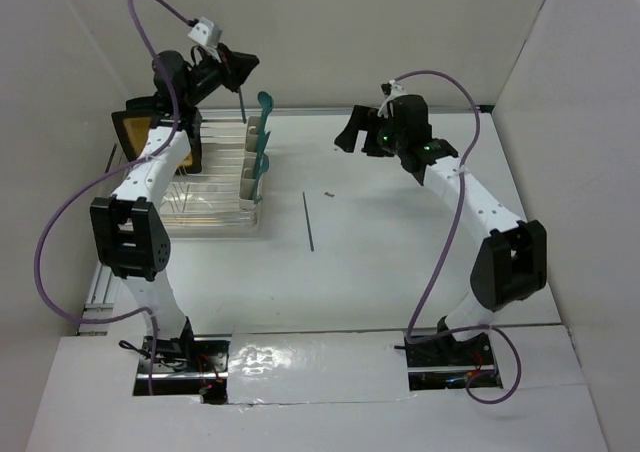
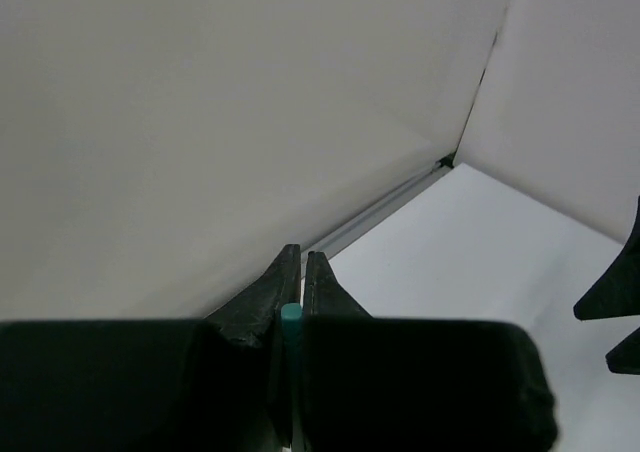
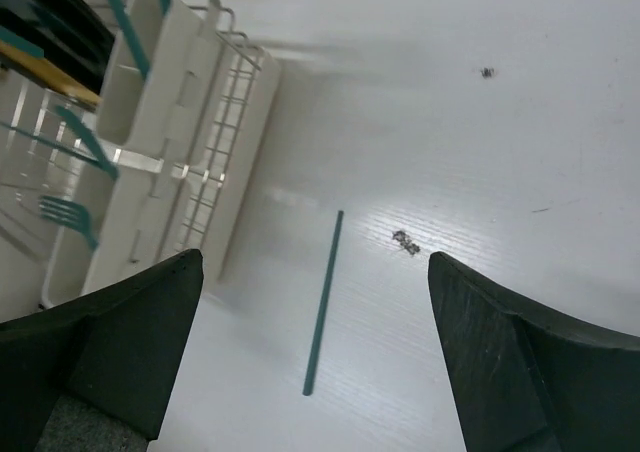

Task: Sort the eating utensils into containers

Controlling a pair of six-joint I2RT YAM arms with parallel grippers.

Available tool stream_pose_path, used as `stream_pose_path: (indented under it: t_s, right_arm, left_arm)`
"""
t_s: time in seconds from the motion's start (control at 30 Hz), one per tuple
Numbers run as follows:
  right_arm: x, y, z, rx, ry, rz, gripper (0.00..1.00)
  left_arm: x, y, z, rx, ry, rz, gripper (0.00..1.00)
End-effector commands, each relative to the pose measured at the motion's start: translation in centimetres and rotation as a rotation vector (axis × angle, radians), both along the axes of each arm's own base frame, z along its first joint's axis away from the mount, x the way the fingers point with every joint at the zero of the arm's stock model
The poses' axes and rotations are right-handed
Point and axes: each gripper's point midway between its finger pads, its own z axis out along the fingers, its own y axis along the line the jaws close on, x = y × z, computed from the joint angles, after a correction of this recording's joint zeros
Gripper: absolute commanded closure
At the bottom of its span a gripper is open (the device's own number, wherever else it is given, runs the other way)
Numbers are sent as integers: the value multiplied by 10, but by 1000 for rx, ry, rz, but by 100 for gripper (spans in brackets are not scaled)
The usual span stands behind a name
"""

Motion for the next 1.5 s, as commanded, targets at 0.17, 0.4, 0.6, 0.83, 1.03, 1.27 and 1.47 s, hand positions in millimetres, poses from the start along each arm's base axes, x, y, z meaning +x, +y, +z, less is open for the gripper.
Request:
stream_pose_path:
  t_s: [0.17, 0.4, 0.6, 0.83, 1.03, 1.27, 1.47]
  right_arm:
    - [16, 13, -25, -88, 23, 63, 0]
    - [-2, 42, -58, -112, 82, 172, 0]
    - [-14, 48, -93, -162, 170, 120, 0]
    - [-34, 60, -151, -337, 299, 85, 6]
    - [-64, 85, -185, -338, 365, 113, 23]
    - [-86, 106, -215, -421, 377, 101, 29]
    - [-90, 92, -246, -569, 413, 19, 39]
  left_arm:
    - [4, -35, -21, 80, -200, -85, 100]
    - [-7, -37, -74, 95, -121, -112, 100]
    - [-19, -33, -85, 115, -118, -87, 84]
    - [-37, -17, -66, 149, -178, 0, 9]
    - [-45, 30, -4, 101, -113, 244, 6]
    - [-119, 65, 58, 68, -159, 386, 2]
    - [-182, 63, 43, 61, -59, 340, 2]
